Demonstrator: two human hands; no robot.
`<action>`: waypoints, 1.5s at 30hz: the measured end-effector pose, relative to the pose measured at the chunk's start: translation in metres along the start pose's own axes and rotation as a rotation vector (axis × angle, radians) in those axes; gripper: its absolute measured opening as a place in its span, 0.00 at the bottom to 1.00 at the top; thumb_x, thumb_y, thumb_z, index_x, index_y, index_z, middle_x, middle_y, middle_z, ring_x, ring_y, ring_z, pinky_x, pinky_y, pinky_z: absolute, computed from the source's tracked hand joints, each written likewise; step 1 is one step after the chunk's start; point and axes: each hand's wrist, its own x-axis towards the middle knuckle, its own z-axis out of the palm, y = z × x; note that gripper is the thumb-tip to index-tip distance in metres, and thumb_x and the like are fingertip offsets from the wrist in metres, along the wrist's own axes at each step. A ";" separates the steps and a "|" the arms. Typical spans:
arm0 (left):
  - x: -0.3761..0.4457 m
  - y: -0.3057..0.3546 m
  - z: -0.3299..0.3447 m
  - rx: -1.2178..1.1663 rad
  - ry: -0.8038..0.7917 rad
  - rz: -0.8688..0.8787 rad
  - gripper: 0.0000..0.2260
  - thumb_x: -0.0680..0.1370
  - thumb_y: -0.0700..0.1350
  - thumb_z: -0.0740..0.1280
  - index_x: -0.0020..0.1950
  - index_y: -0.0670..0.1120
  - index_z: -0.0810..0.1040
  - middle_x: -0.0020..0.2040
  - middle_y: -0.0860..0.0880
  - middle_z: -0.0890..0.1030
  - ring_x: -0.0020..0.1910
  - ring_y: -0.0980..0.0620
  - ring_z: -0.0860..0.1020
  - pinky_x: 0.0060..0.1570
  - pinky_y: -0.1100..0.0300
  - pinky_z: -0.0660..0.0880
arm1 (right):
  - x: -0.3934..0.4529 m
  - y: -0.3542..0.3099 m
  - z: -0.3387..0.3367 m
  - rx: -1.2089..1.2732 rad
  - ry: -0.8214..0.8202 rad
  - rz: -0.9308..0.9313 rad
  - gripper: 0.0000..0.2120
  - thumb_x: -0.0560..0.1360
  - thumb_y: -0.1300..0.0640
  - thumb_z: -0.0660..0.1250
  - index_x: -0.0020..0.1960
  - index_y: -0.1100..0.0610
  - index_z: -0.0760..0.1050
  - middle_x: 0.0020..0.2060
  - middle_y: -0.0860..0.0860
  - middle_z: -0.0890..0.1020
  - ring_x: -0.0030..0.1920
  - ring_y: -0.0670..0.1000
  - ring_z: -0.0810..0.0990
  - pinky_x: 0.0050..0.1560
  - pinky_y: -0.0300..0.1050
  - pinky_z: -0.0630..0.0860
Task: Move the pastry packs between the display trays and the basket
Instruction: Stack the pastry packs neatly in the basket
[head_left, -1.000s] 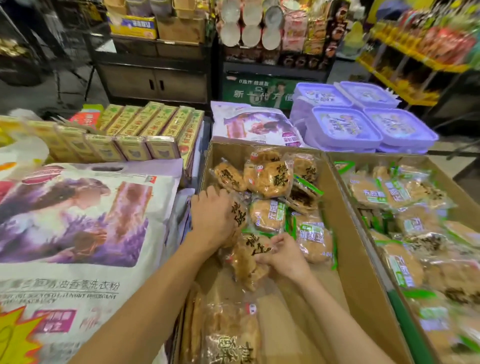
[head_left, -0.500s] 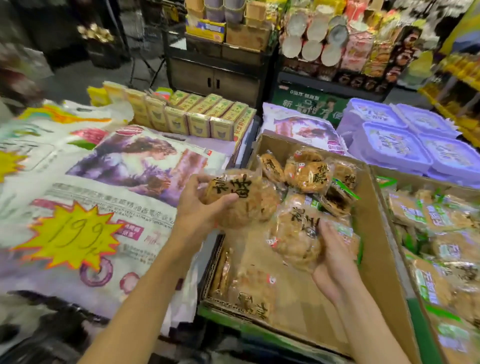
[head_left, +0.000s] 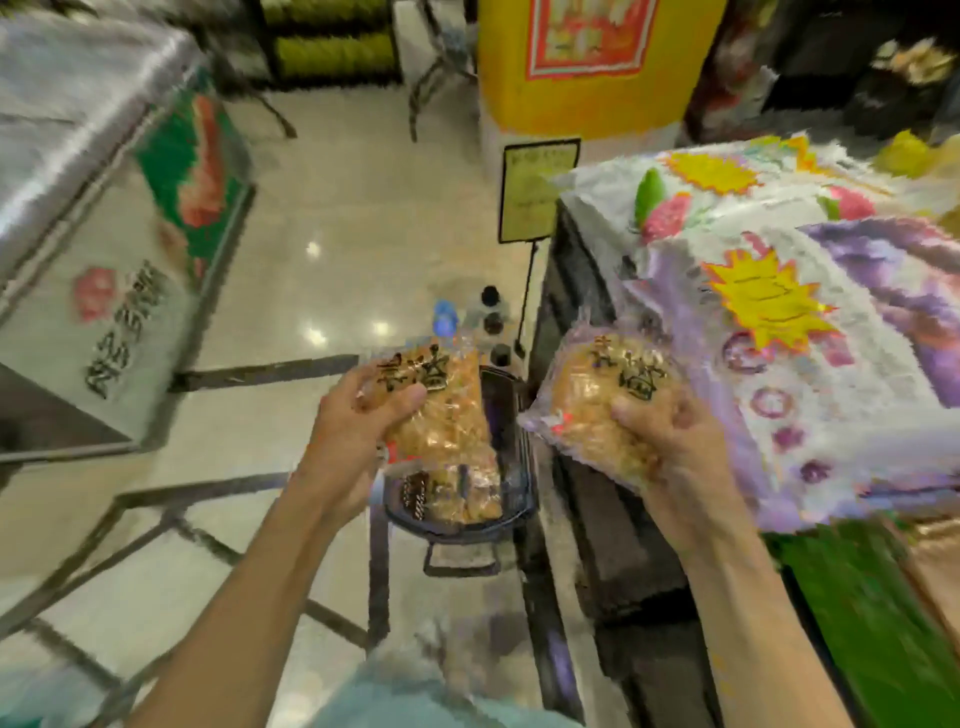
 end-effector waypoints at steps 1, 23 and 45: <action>-0.002 0.002 -0.027 -0.032 0.061 0.001 0.15 0.73 0.34 0.72 0.58 0.46 0.79 0.51 0.47 0.86 0.47 0.51 0.85 0.42 0.55 0.83 | 0.003 0.014 0.025 -0.011 -0.059 0.045 0.10 0.71 0.69 0.69 0.45 0.55 0.80 0.48 0.55 0.85 0.42 0.51 0.85 0.42 0.45 0.82; 0.235 0.019 -0.289 0.111 -0.059 -0.319 0.22 0.69 0.40 0.78 0.61 0.44 0.77 0.51 0.45 0.86 0.45 0.49 0.86 0.41 0.55 0.82 | 0.104 0.239 0.280 -0.237 0.420 0.279 0.17 0.74 0.63 0.74 0.61 0.52 0.78 0.55 0.54 0.85 0.56 0.58 0.84 0.52 0.61 0.82; 0.528 -0.173 -0.105 0.819 -0.761 -0.531 0.16 0.70 0.39 0.78 0.55 0.47 0.78 0.49 0.48 0.86 0.47 0.50 0.85 0.44 0.50 0.83 | 0.221 0.415 0.210 -0.016 1.335 0.430 0.20 0.73 0.61 0.77 0.60 0.51 0.73 0.54 0.50 0.83 0.55 0.51 0.83 0.56 0.55 0.82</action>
